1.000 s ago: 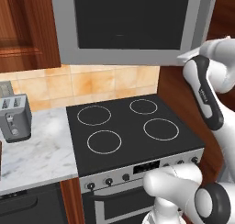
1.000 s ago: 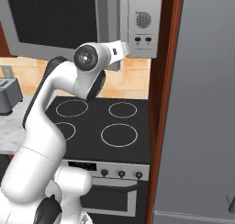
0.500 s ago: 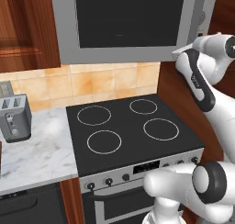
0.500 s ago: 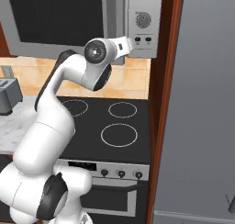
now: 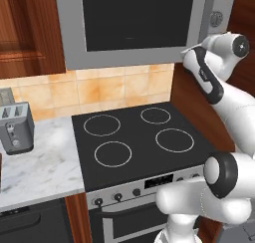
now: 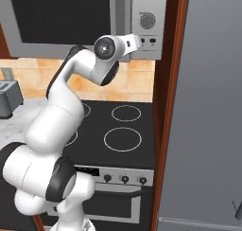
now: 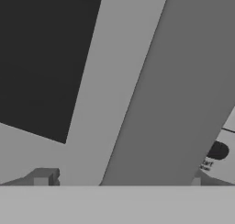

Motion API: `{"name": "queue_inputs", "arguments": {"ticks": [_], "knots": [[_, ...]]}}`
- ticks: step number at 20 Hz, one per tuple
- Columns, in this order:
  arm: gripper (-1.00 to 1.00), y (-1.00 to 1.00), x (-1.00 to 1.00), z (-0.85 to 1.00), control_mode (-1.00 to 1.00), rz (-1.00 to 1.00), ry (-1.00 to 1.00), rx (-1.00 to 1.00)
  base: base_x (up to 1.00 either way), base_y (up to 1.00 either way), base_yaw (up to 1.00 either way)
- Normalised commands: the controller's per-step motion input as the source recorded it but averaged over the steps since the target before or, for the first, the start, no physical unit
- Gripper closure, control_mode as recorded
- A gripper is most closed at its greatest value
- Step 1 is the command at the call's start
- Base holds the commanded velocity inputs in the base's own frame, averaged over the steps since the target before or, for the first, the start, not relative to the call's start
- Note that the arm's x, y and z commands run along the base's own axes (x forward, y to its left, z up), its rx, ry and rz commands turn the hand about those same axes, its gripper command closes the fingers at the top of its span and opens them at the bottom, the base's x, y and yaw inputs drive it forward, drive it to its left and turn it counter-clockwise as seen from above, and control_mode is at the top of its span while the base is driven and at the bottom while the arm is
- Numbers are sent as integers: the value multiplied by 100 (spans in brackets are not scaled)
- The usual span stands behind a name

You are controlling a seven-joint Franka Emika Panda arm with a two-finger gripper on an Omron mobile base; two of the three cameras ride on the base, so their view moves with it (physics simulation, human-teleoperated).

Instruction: Pick the mug from the counter and place it inside the microwave. Then close the microwave.

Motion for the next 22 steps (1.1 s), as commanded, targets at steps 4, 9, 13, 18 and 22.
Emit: {"name": "queue_inputs", "arguments": {"ticks": [4, 9, 13, 18, 22], "knots": [[-100, 0, 55, -1, -100, 0, -3, 0, 0, 0, 0], [-100, 0, 58, -6, -100, 0, -3, 0, 0, 0, 0], [-100, 0, 67, -13, -100, 0, -3, -1, 0, 0, 0], [-100, 0, 66, -11, -100, 0, -2, -1, 0, 0, 0], [-100, 0, 36, 0, -100, 0, 0, 0, 0, 0, 0]]}}
